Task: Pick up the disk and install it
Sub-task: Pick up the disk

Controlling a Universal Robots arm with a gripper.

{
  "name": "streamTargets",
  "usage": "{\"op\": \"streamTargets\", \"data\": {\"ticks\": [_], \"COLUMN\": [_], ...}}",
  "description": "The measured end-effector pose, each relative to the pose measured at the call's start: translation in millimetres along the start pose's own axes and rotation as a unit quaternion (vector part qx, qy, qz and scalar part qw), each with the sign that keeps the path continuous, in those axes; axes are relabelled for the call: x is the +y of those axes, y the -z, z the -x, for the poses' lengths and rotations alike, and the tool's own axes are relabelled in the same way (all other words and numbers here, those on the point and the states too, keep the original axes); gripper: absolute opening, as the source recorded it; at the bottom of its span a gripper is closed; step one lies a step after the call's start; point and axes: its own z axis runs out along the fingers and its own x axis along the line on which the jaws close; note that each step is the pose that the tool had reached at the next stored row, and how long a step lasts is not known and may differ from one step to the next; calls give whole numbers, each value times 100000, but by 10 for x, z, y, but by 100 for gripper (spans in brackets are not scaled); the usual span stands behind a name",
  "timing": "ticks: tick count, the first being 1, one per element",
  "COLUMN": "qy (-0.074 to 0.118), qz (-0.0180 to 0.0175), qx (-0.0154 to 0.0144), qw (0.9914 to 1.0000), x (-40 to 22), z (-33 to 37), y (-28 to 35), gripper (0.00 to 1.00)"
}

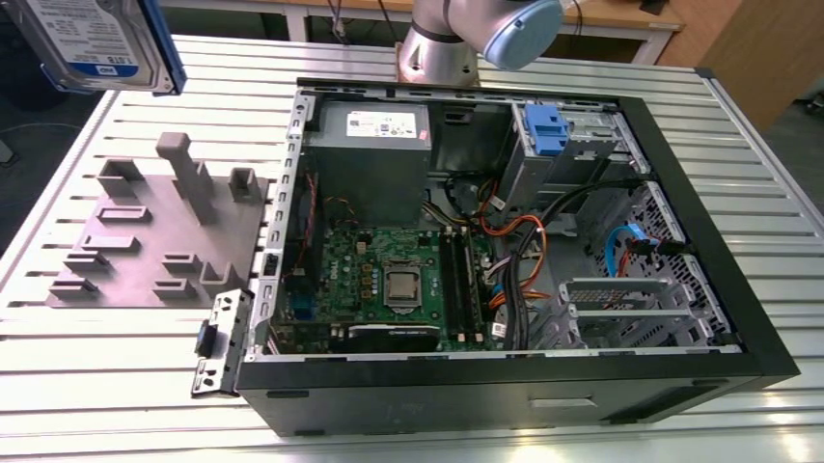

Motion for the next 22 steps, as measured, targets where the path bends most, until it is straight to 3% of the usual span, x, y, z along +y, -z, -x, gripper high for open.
{"op": "streamTargets", "data": {"ticks": [22], "qy": [3], "qz": [-4], "qx": [-2], "qw": [100000], "x": [-74], "z": [0], "y": [0], "gripper": [36]}}
